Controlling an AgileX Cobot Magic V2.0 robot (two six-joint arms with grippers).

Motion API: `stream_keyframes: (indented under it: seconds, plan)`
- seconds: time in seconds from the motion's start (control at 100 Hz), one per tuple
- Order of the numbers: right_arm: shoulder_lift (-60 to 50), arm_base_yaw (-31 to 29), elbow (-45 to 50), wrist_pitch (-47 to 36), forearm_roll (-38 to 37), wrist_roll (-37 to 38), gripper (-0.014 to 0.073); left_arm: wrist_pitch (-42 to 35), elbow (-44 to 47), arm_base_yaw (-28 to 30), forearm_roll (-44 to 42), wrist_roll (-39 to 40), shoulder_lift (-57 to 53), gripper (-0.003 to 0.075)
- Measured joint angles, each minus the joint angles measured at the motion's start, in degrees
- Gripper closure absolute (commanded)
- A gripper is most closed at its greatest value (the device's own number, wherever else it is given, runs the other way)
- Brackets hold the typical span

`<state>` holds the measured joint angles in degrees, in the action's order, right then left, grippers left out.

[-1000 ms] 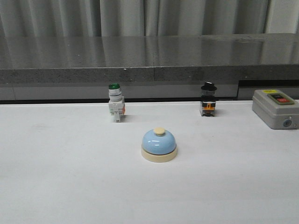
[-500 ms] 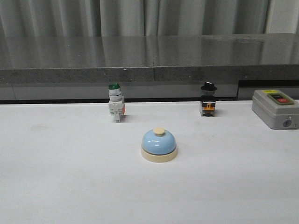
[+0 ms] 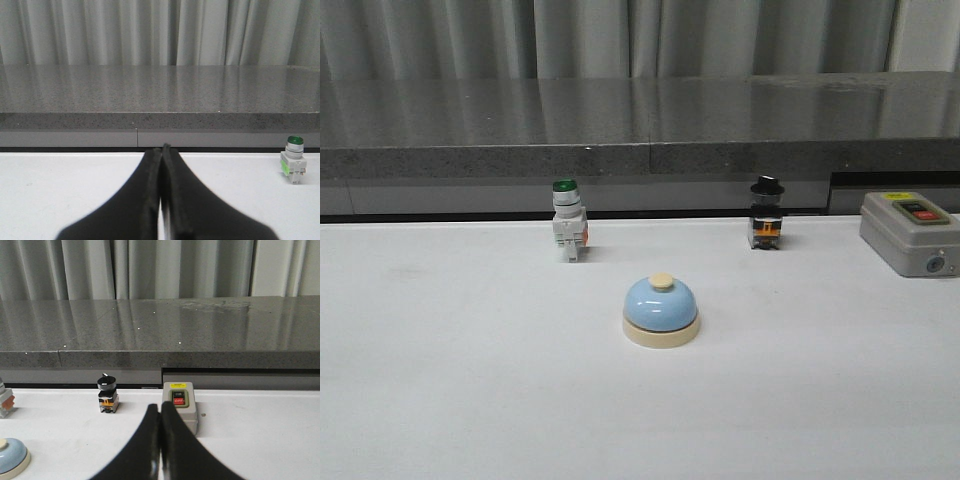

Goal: Place and press bell with both arms

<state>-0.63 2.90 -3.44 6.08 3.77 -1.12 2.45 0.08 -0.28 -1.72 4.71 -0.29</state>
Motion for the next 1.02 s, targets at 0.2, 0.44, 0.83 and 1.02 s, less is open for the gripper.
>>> stream_keyframes:
  seconds: [0.2,0.44,0.83,1.02]
  plan:
    - [0.00,0.00,4.76,-4.55,-0.09,0.00,0.0653,0.00,0.00,0.00,0.00,0.00,0.00,0.0741]
    - [0.00,0.00,4.87,-4.74,-0.09,0.00,0.0653,0.00,0.00,0.00,0.00,0.00,0.00,0.0741]
    - [0.00,0.00,4.87,-4.39,-0.09,0.04,0.0653,0.00,0.00,0.00,0.00,0.00,0.00,0.0741]
    - [0.00,0.00,4.87,-4.39,-0.09,0.04,0.0653,0.00,0.00,0.00,0.00,0.00,0.00,0.0741]
